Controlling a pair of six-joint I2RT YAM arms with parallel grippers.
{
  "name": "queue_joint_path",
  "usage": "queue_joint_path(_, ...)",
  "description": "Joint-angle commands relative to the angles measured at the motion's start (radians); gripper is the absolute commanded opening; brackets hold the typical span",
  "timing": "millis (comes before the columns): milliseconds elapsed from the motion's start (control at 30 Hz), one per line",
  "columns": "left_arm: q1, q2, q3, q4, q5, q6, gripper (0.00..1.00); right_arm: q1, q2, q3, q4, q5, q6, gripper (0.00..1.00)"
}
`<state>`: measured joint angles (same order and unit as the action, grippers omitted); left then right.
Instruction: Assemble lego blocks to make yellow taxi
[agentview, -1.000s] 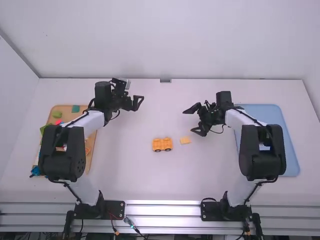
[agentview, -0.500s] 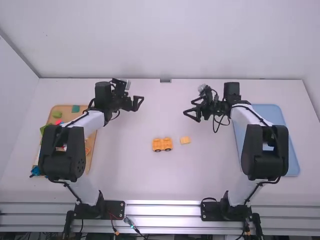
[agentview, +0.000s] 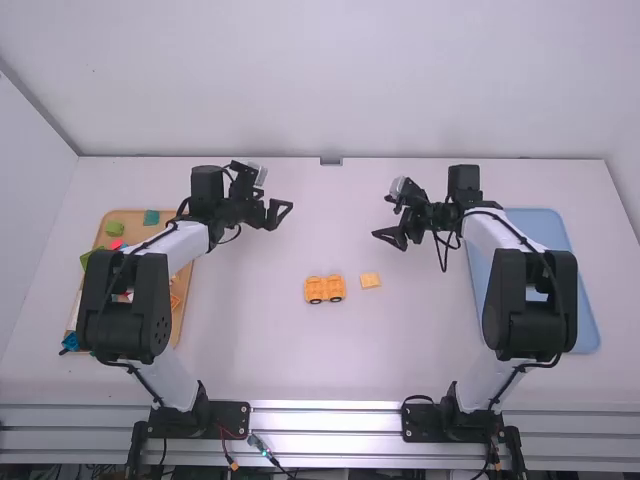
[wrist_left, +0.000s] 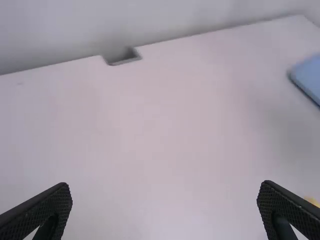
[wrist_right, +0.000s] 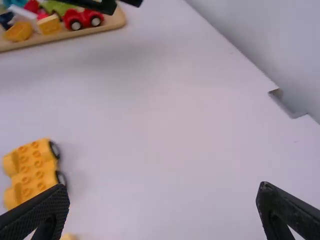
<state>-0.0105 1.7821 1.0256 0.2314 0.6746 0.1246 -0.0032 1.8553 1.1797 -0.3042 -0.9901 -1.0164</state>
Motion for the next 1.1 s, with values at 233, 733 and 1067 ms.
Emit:
queue_joint_path(233,-0.043,0.0,-0.017,-0.252,0.409,0.645,0.99,0.007,0.008,0.017,-0.476,-0.054,-0.729,0.99)
queue_joint_path(733,-0.154,0.0,-0.357,0.191,0.412,0.778,0.99,0.075,0.196,-0.081,-0.264,-0.001,-0.639,0.96)
queue_joint_path(1067,-0.148,0.0,-0.417,0.329,0.338,0.604,0.99,0.04,0.207,-0.188,-0.11,0.022,-0.605,0.82)
